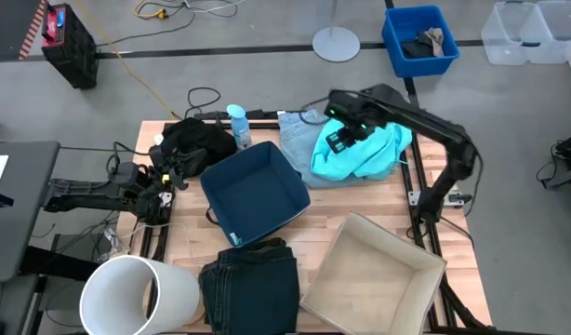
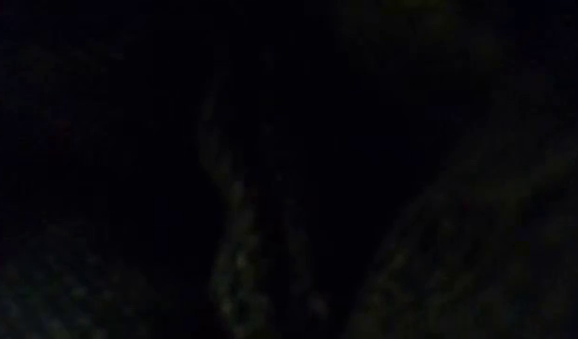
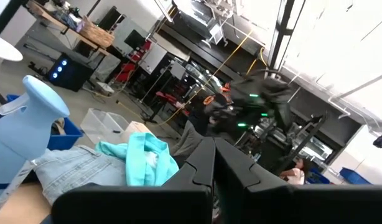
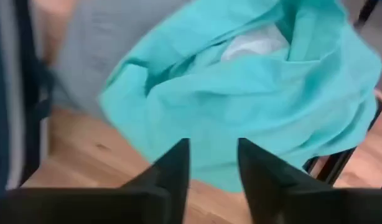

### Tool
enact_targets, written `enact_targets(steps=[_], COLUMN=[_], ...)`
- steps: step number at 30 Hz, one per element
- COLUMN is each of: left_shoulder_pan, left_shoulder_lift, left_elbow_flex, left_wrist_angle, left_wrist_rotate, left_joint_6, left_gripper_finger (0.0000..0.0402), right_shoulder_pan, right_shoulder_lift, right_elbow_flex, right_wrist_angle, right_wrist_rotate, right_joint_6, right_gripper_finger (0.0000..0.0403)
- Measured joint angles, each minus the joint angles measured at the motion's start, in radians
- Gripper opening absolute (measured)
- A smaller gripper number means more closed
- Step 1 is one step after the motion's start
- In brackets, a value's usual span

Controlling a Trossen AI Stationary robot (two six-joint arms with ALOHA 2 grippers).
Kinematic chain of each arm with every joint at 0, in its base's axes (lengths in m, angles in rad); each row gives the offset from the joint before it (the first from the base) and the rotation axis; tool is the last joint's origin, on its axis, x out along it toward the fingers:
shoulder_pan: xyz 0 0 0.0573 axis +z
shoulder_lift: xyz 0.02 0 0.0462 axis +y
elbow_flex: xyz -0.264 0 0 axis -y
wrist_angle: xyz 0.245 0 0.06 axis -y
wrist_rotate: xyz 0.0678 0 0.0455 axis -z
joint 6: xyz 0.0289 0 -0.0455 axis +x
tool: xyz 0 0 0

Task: Sort clothes
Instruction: Put the light blue shorts into the brown laundry organizer

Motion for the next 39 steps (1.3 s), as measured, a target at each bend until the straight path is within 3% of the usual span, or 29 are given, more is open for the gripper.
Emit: enact_targets(steps=[4, 7, 15, 24, 31, 39], left_shoulder_pan=[0.0, 0.0, 0.0, 0.0, 0.0, 0.0], left_shoulder_lift=[0.0, 0.0, 0.0, -0.001, -0.001, -0.001], left_elbow_flex=[0.0, 0.0, 0.0, 0.0, 0.0, 0.0], left_wrist_angle=[0.002, 0.007, 0.006, 0.006, 0.006, 0.006], left_wrist_rotate=[0.0, 0.001, 0.002, 0.002, 0.002, 0.002], left_joint_6=[-0.005, -0.009, -0.01, -0.01, -0.01, -0.01], left_gripper_finger=[0.0, 0.0, 0.0, 0.0, 0.0, 0.0], right_shoulder_pan=[-0.075, -0.122, -0.201, -0.212, -0.221, -0.216], right_shoulder_lift=[0.065, 0.101, 0.202, 0.293, 0.29, 0.29], right_elbow_flex=[0.0, 0.0, 0.0, 0.0, 0.002, 0.002], right_wrist_angle=[-0.001, 0.0, 0.003, 0.011, -0.005, -0.01], right_wrist_rotate=[-0.007, -0.012, -0.046, -0.097, -0.098, -0.103], right_joint_6=[-0.027, -0.053, -0.079, -0.111, -0.123, -0.179], right_gripper_finger=[0.0244, 0.0273, 0.0281, 0.0278, 0.0229, 0.0082])
